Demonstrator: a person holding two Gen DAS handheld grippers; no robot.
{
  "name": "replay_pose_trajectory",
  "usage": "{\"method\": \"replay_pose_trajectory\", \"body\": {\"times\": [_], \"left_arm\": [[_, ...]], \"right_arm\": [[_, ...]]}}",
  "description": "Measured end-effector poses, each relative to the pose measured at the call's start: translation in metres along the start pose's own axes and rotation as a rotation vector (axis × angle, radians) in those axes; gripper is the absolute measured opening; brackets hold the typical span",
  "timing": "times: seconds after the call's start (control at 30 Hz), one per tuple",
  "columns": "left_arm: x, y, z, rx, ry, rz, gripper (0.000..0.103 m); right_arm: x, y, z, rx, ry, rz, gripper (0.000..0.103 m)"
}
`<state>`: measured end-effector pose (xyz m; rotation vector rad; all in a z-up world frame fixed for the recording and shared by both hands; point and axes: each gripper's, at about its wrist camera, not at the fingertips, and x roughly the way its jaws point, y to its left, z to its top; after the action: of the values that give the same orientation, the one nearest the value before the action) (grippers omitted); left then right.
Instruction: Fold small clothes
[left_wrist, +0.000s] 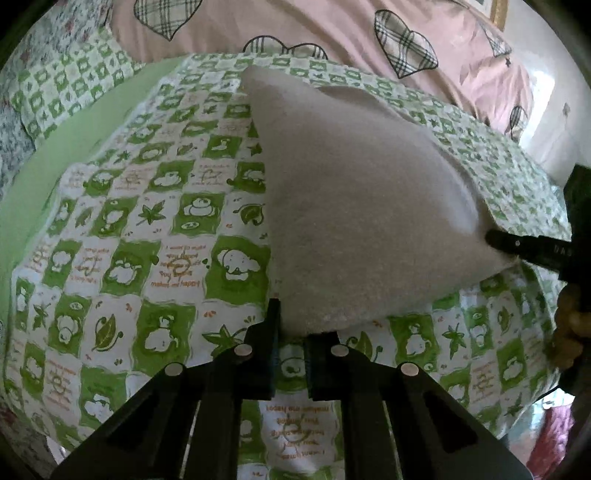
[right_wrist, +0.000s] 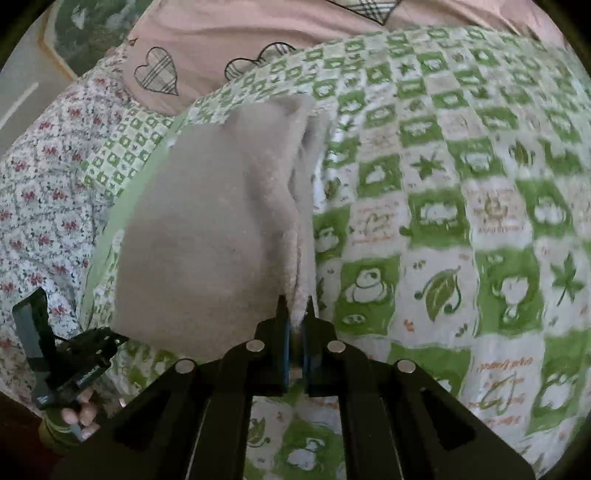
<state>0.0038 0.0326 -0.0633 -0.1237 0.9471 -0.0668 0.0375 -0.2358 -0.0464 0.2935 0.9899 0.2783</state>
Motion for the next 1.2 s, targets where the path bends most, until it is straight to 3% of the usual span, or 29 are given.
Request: {"method": "replay_pose_trajectory", "body": {"times": [0.13, 0.4, 0.47, 0.6, 0.7, 0.83, 0.93, 1.0, 1.07, 1.2], "left_arm": [[0.002, -0.001, -0.001, -0.008, 0.018, -0.015, 0.009], [0.003, 0.000, -0.004, -0.025, 0.040, -0.066, 0.010], [0.000, 0.003, -0.004, -0.025, 0.046, -0.093, 0.010], [-0.019, 0.015, -0.009, -0.023, 0.046, -0.168, 0.012], [-0.037, 0.021, -0.006, -0.012, 0.014, -0.184, 0.014], [-0.052, 0.027, 0.017, -0.017, -0.050, -0.199, 0.017], [-0.049, 0.029, 0.046, -0.036, -0.091, -0.230, 0.018], [-0.040, 0.026, 0.068, -0.039, -0.107, -0.259, 0.019], [-0.030, 0.022, 0.089, -0.036, -0.129, -0.269, 0.021], [-0.004, 0.021, 0.122, -0.068, -0.115, -0.320, 0.021]], "right_arm": [[-0.001, 0.004, -0.001, -0.045, 0.013, -0.057, 0.005], [0.005, -0.003, -0.001, 0.010, 0.027, -0.048, 0.006], [0.001, -0.004, -0.001, 0.020, 0.025, -0.042, 0.013], [-0.010, 0.000, -0.004, 0.019, 0.026, -0.051, 0.019], [-0.023, 0.000, -0.002, 0.024, 0.010, -0.065, 0.020], [-0.036, 0.003, 0.013, 0.032, -0.037, -0.109, 0.020], [-0.038, 0.014, 0.032, 0.022, -0.069, -0.079, 0.021], [-0.032, 0.028, 0.043, 0.000, -0.074, -0.066, 0.024], [-0.021, 0.042, 0.055, -0.020, -0.082, -0.042, 0.036], [0.009, 0.059, 0.073, -0.029, -0.068, -0.003, 0.037]]}}
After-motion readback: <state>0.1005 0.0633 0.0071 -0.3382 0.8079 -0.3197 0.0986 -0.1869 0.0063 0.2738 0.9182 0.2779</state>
